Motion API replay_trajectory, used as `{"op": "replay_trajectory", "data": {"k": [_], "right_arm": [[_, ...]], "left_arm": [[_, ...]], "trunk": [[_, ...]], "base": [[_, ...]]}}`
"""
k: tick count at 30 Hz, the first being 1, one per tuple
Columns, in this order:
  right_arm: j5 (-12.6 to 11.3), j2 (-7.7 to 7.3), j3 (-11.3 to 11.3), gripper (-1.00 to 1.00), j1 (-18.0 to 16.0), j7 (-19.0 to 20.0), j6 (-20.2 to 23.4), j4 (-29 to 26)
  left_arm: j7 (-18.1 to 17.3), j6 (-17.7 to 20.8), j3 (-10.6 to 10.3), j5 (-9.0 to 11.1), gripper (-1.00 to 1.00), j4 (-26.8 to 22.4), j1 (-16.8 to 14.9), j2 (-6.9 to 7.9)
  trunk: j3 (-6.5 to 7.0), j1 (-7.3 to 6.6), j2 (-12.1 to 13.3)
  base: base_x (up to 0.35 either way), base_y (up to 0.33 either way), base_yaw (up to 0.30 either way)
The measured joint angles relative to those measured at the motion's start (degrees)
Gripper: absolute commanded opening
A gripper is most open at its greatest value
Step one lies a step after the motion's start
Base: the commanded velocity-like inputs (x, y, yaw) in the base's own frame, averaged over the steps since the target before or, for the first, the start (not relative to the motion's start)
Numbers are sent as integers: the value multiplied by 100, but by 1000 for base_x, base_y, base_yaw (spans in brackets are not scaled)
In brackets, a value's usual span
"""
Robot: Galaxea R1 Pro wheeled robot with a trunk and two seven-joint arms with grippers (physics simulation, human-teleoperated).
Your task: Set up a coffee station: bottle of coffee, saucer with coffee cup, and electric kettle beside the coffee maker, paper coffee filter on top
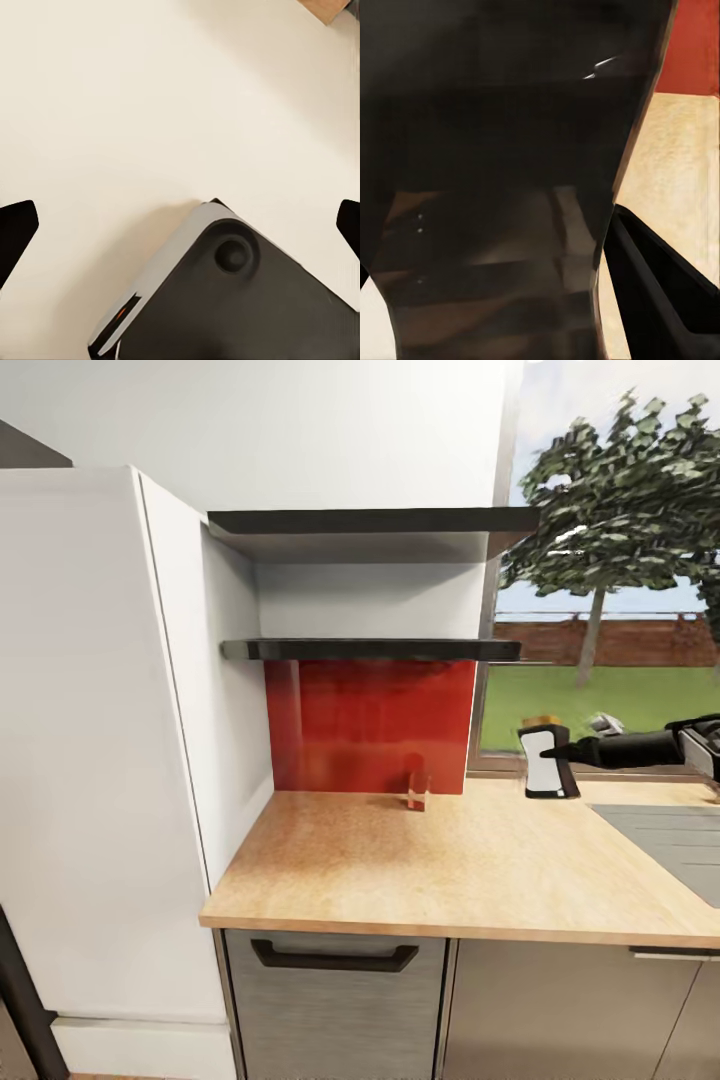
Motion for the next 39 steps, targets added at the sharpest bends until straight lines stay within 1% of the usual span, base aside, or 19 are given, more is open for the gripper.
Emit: {"op": "replay_trajectory", "data": {"k": [1, 3, 4, 5, 6, 7, 11, 13, 15, 16, 18, 22, 24, 28, 32, 33, 34, 36, 39], "right_arm": [[-34, -45, 57, -100, 6, 0, -9, 3], [-96, -140, -11, -100, 9, 1, -14, 1], [-105, -183, 15, -100, 12, 1, -17, 2], [-122, -266, 20, -100, 26, -16, -27, 2], [-128, -286, 53, -100, 36, -22, -31, 4], [-130, -313, 22, -100, 55, -29, -46, 3], [-132, -416, 31, -100, 92, -40, -105, 3], [-134, -520, 76, -100, 143, -47, -125, 4], [-134, -585, 20, -100, 158, -53, -123, 2], [-133, -621, 49, -100, 166, -55, -125, 3], [-132, -663, 28, -100, 179, -67, -124, 2], [-133, -760, 71, -100, 295, -220, -131, 4], [-132, -799, 65, -100, 365, -257, -143, 3], [-132, -819, 61, -100, 440, -279, -209, 8], [-133, -824, 47, -100, 465, -290, -239, 12], [-134, -832, 50, -100, 468, -294, -244, 13], [-134, -834, 57, -100, 468, -301, -245, 13], [-133, -856, 54, -100, 478, -328, -247, 13], [-136, -880, 47, -100, 485, -341, -251, 12]], "left_arm": [[-7, -2, -1, -4, 100, 0, 0, 0], [-14, -1, -3, -14, 100, 1, 0, 5], [-15, 3, -3, -16, 100, 0, 0, 7], [-17, 7, -4, -18, 100, 1, -2, 14], [-17, 8, -5, -18, 100, 2, -4, 15], [-17, 10, -5, -19, 100, 0, -3, 16], [-18, 12, -4, -30, 100, -2, -3, 11], [-18, 13, -5, -185, 100, 0, -1, 10], [-18, 13, -4, -288, 100, 2, -4, 6], [-18, 13, -4, -338, 100, -2, -2, 4], [-18, 13, -4, -386, 100, -5, -3, 3], [-18, 5, -4, -432, 100, -8, -6, 1], [-18, -1, 0, -437, 100, -9, -7, 1], [-18, -4, 3, -440, 100, -7, -5, -8], [-18, -5, -3, -612, 100, -6, -5, -26], [-14, -5, -5, -748, 100, -9, -5, -48], [-12, -5, -4, -788, 100, -11, -7, -53], [-10, -5, -5, -840, 100, -25, -7, -59], [-10, 4, -1, -853, 100, -89, -7, -61]], "trunk": [[-1, 0, 0], [-1, 0, 0], [-1, 0, -1], [-1, -2, -1], [-2, -2, 0], [-2, -2, 0], [-2, -2, -1], [-2, -2, -1], [-2, -3, 0], [-2, -2, -1], [-1, -1, -1], [4, -2, 0], [10, -1, 0], [22, 0, 0], [36, 0, 0], [39, 0, -1], [43, 0, 0], [49, 0, -1], [60, 0, 0]], "base": [[5, -28, 0], [38, -143, 0], [151, -197, 0], [172, -196, 0], [202, -195, 0], [221, -194, 0], [240, -197, 0], [253, -204, -10], [254, -205, -72], [254, -206, -112], [255, -206, -179], [213, -172, -263], [76, -62, -289], [26, -69, -295], [4, -241, -298], [1, -278, -298], [0, -281, -298], [0, -267, -298], [19, -260, -298]]}}
